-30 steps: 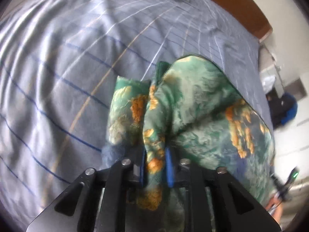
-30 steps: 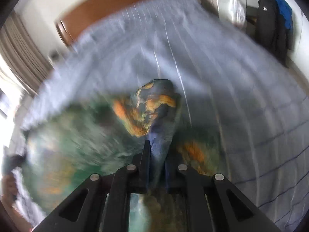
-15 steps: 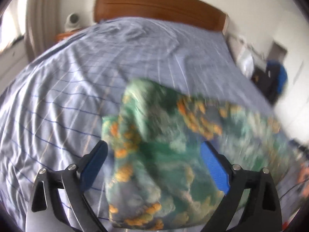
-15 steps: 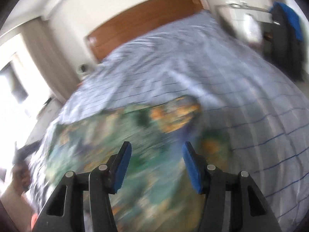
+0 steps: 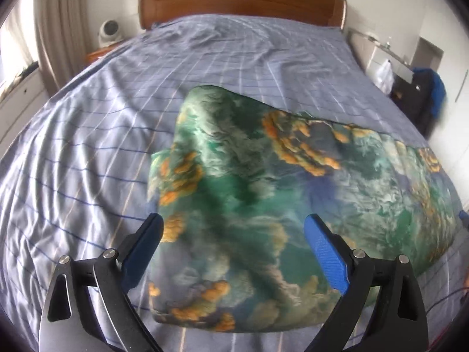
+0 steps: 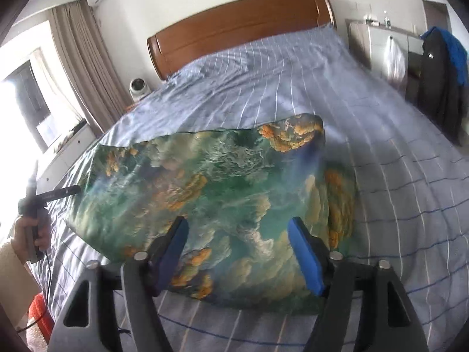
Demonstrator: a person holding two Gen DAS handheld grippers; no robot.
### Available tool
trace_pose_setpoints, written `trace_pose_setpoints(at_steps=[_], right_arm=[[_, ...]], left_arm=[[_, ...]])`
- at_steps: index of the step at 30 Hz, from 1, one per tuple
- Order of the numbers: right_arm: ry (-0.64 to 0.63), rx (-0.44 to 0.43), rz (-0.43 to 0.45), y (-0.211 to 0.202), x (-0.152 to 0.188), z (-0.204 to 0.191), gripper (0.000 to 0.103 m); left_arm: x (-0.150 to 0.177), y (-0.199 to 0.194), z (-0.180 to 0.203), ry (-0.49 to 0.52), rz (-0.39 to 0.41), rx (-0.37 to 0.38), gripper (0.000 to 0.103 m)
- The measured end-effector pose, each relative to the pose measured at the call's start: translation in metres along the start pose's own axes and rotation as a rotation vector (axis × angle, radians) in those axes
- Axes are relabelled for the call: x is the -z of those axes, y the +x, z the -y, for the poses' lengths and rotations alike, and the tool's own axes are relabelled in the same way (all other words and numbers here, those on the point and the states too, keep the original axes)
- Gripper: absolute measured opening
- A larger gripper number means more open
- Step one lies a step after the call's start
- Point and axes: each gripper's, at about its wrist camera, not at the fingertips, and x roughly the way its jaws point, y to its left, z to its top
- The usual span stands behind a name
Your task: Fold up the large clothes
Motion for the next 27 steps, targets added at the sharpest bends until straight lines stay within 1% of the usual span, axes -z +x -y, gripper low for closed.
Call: trace_pose_setpoints(at_steps=[3,5,6,9,11,12,14,16,18,19,20,22,24,27], right_arm=[[-0.003,0.021,-0.029,0.011,0.016,-0.004,0.075],[0.007,0.043,-0.049,0.014,0.033,-0.006,0.075],[0.017,0.042,-0.025,0.010,0.040,-0.007,0.075],[0.026,0.033,0.035,-0.006,0.055,-0.012,0.075],[0.032,0.032,0.058,-0.015,0.063,-0.015,0.075],[0.034,0.029,0.075,-0.019,0.067,-0.017,0.075],[0.035,0.022,0.092,-0.024,0.073,-0.022,0.075],[0.026,0.020,0.107,-0.031,0.078,-0.025,0.075],[0.012,0.017,0.125,-0.038,0.085,-0.028,0.075],[0.001,0.012,0.133,-0.041,0.090,-0.030,0.076],[-0.012,0.008,0.138,-0.043,0.094,-0.031,0.076],[-0.033,0.010,0.149,-0.045,0.102,-0.032,0.076],[-0.042,0.014,0.169,-0.047,0.109,-0.028,0.076],[-0.005,0.008,0.184,-0.046,0.114,-0.014,0.076]], left_arm=[[0.008,0.005,0.006,-0.019,-0.020,-0.029,0.097],[0.012,-0.004,0.019,-0.014,0.000,0.010,0.096],[0.012,-0.010,0.029,0.008,0.018,0.026,0.097],[0.015,-0.026,0.075,0.136,0.066,0.052,0.097],[0.018,-0.030,0.112,0.225,0.076,0.094,0.097],[0.020,-0.028,0.134,0.275,0.067,0.123,0.097],[0.023,-0.019,0.160,0.333,0.039,0.147,0.097],[0.025,0.005,0.182,0.375,-0.022,0.129,0.097],[0.024,0.032,0.190,0.365,-0.084,0.109,0.098],[0.020,0.042,0.191,0.342,-0.102,0.109,0.099],[0.011,0.054,0.190,0.300,-0.115,0.112,0.100],[-0.004,0.066,0.186,0.248,-0.115,0.109,0.101],[-0.022,0.077,0.188,0.217,-0.112,0.088,0.101],[-0.046,0.092,0.195,0.213,-0.108,0.056,0.101]])
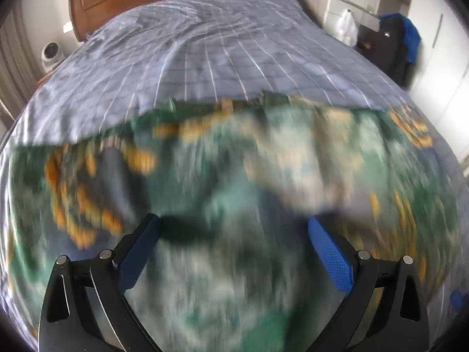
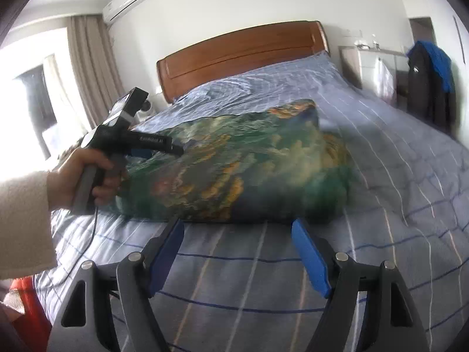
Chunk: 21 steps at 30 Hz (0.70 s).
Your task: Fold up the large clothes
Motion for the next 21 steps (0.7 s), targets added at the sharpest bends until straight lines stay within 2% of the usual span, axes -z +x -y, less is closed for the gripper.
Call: trace_pose_setpoints(at_steps=[4,8,14,19,21], right_arm=[[0.070,0.013,-0.009,0.008,0.005,0.025,0.076],[0.122,0.002,-0.026,0.013,0.007,0.039,0.076],[0.101,-0.005,-0.030,0.017,0.008,0.036,0.076],[0.077,0.012,-0.029,0.017,0.012,0.030,0.076],[0.068,0.026,-0.026,0.016,0.014,0.027,0.076]], left_arm=[[-0.031,0.021,0.002,-0.003,0.015,-0.037,0.101],[-0.025,0.027,-0.001,-0.027,0.012,-0.035,0.100],[0.026,-0.006,-0.003,-0.042,0.044,0.034,0.100],[0.083,-0.035,0.008,0.051,0.089,0.018,0.100],[0.096,-0.043,0.008,0.046,0.093,0.028,0.100]])
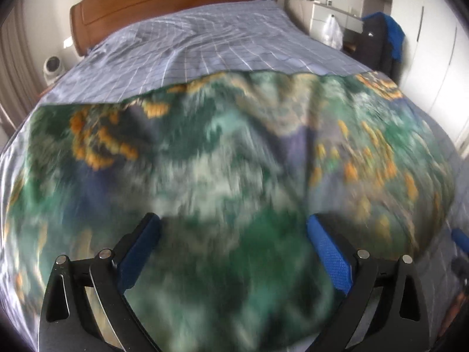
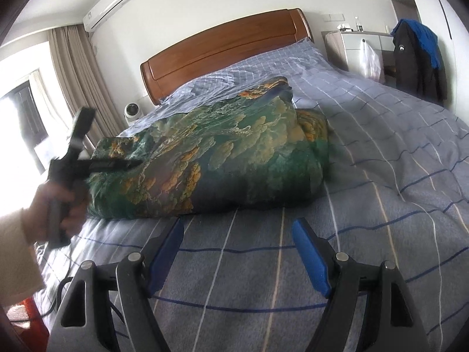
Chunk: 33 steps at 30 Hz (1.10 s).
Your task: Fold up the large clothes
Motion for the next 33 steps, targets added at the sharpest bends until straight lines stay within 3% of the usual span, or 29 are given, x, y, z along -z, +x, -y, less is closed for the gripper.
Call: trace_pose_setpoints(at_steps=[3,11,15,24,29,33], right_arm=[[-0.007,0.015,-0.003,-0.003,0.003,-0.005,0.076],[-0.014,0.016,-0.008,-0.016,0.007,-0.021,0.077],[-0.007,0.014,-0.001,-0.025,0.010,-0.024,0.082],[0.217,-0.013,-0.013,-0.032,0.013,0.017,0.083],[0.315,-0.024,-0.011,-0.030,0.010,0.038,0.083],[0.401,-0.098,-0.004,-0.023,-0.010,0.057,0.084]], left_arm=[[0.014,-0.014,-0.001,-0.026,-0.010,0.021,0.100],[0.053,-0.056,0.012,0.109,-0.032,0.011,0.100],[0.060,-0.074,0.004,0.066,-0.024,0.049,0.100],[0.019,-0.080,-0.009,-0.118,0.039,0.195,0.100],[-0.003,-0.070,0.017,-0.068,0.054,0.256,0.100],[-0.020,-0.044,0.028,-0.047,0.033,0.266,0.100]])
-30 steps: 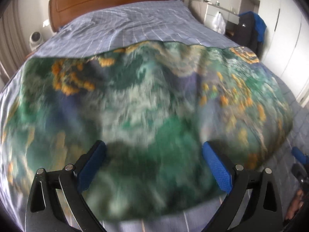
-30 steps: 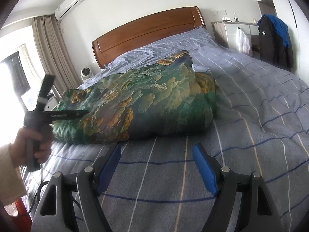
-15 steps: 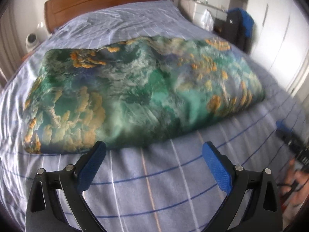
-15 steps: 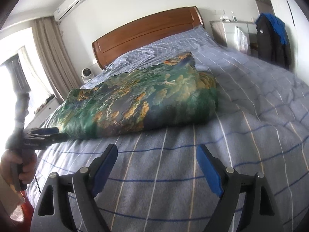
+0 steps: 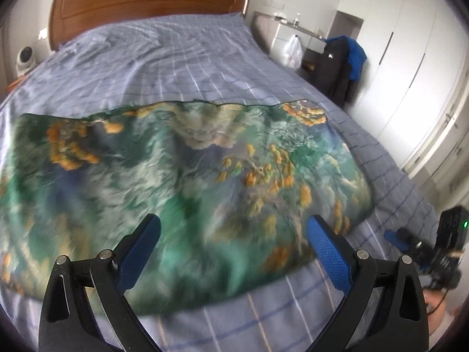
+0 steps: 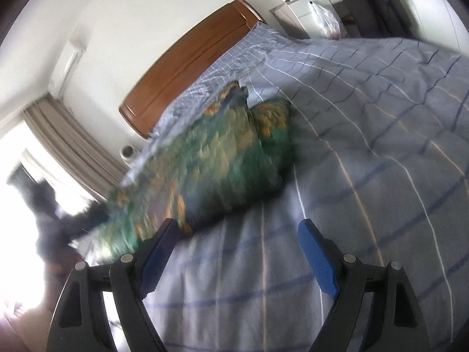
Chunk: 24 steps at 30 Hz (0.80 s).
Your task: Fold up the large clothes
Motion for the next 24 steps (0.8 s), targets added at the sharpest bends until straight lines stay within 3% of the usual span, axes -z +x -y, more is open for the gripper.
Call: trace_pose_setpoints(at_steps=[4,7,9,11,15,16,18,20,24], right_arm=[[0.118,-0.072,-0.029,0.019,-0.039,0.017,0.090],[0.158,-0.112,-0.079,0.046,-0.064,0.030,0.092],[0.151,-0.124,-0.167,0.076,-0.075,0.034,0.092],[0.151,-0.131,-0.241,0.099,-0.077,0.036,0.092],[0.140,-0.140,-0.292,0.125,-0.077,0.034,0.096],[0.149,-0.136,-0.293,0.129,-0.077,0.034,0.094],[0.154,-0.126,-0.303,0.135,-0.079,0.031,0.064],[0.121,-0.109,-0.282,0.129,-0.082,0.022,0.047],[0.001,-0.138,-0.199,0.093,-0.099,-0.034,0.039]], left_arm=[[-0.004,0.035,-0.005,-0.050,-0.061,0.076,0.100],[0.003,0.058,0.005,0.024,-0.094,0.043,0.101],[0.007,0.064,0.010,0.070,-0.094,0.017,0.102],[0.009,0.066,0.012,0.089,-0.089,0.005,0.103],[0.010,0.066,0.010,0.099,-0.088,0.008,0.103],[0.010,0.065,0.010,0.100,-0.087,0.010,0.103],[0.008,0.061,0.009,0.094,-0.088,0.021,0.103],[0.004,0.048,0.002,0.046,-0.091,0.066,0.101],[-0.010,0.003,-0.037,-0.138,-0.032,0.211,0.101]])
